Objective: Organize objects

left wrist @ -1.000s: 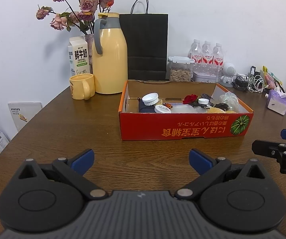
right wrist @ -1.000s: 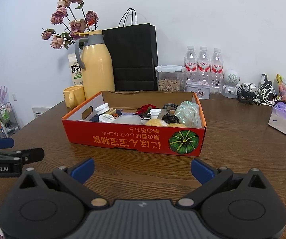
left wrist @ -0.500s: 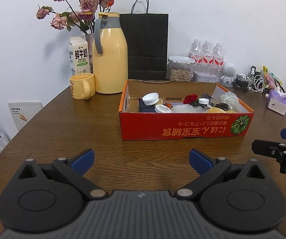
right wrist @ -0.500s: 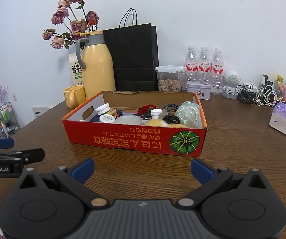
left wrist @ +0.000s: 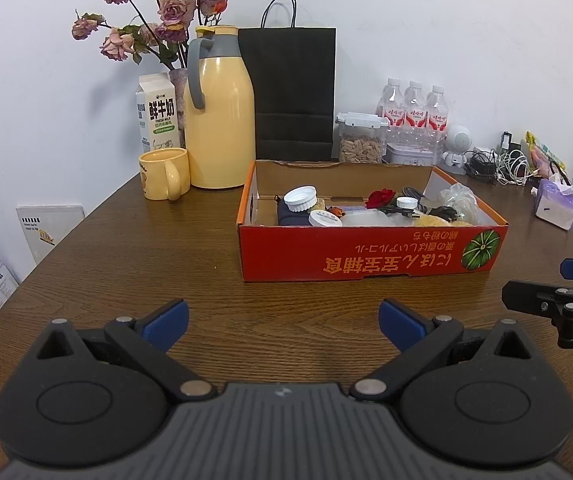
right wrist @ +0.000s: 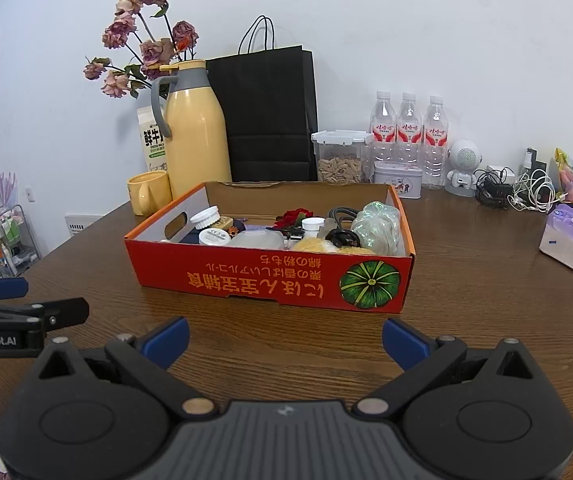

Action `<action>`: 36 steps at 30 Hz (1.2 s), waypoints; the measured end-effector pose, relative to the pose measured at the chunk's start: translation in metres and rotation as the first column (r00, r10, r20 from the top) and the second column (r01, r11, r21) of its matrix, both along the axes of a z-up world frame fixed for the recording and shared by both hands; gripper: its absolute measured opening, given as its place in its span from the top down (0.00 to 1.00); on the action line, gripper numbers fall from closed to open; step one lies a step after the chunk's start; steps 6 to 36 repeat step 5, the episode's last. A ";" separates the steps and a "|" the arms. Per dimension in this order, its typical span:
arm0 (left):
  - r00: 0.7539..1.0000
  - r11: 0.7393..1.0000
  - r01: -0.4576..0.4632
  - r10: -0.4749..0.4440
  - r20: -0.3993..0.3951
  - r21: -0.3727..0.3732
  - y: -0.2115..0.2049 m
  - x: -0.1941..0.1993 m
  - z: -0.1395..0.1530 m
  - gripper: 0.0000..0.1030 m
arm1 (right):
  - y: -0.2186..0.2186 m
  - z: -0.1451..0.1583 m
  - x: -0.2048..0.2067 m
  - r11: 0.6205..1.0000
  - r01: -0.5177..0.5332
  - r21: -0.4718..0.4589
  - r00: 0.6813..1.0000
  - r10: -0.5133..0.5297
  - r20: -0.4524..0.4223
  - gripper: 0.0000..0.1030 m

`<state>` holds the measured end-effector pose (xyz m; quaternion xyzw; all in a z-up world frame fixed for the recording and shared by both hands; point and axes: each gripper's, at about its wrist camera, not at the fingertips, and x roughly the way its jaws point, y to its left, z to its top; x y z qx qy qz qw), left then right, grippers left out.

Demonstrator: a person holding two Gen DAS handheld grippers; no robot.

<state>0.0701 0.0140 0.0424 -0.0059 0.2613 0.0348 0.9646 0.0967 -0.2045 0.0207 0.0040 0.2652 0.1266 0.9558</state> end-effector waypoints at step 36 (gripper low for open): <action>1.000 1.000 -0.004 0.004 0.010 0.006 -0.001 -0.002 0.000 0.00 | 0.000 0.000 0.000 1.000 0.000 0.000 1.000 0.000 -0.001 0.00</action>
